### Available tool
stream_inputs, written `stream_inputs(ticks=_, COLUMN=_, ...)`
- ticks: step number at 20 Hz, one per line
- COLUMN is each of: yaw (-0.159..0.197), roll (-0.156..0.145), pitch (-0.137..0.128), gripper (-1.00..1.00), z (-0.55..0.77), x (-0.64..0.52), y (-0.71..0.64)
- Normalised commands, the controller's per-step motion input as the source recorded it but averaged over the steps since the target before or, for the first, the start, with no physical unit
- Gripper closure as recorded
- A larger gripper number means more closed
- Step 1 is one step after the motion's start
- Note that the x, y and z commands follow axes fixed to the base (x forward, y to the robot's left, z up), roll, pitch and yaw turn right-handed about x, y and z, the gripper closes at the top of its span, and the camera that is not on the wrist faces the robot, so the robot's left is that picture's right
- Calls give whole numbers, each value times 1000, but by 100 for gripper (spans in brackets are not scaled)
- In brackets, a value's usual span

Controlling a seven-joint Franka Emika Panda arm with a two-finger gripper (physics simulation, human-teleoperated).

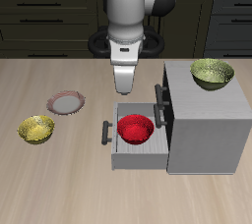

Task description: Place the red bowl on the plate and close the bottom drawer of the white cabinet

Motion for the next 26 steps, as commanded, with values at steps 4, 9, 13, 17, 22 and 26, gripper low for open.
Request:
stream_inputs(ticks=4, yaw=-27, roll=-4, pitch=-35, gripper=-100, z=118, x=111, y=-63)
stream_inputs(ticks=9, yaw=-14, roll=-7, pitch=-4, gripper=-100, z=8, x=44, y=12)
stream_inputs(ticks=13, yaw=-36, roll=42, pitch=43, gripper=-100, z=-169, x=57, y=481)
stream_inputs(ticks=17, yaw=12, roll=58, pitch=15, gripper=-100, z=-43, x=67, y=364)
stream_inputs(ticks=22, yaw=-20, roll=38, pitch=30, gripper=-100, z=-73, x=25, y=227)
stream_inputs(ticks=26, yaw=2, roll=-15, pitch=30, gripper=-100, z=-198, x=-13, y=-26)
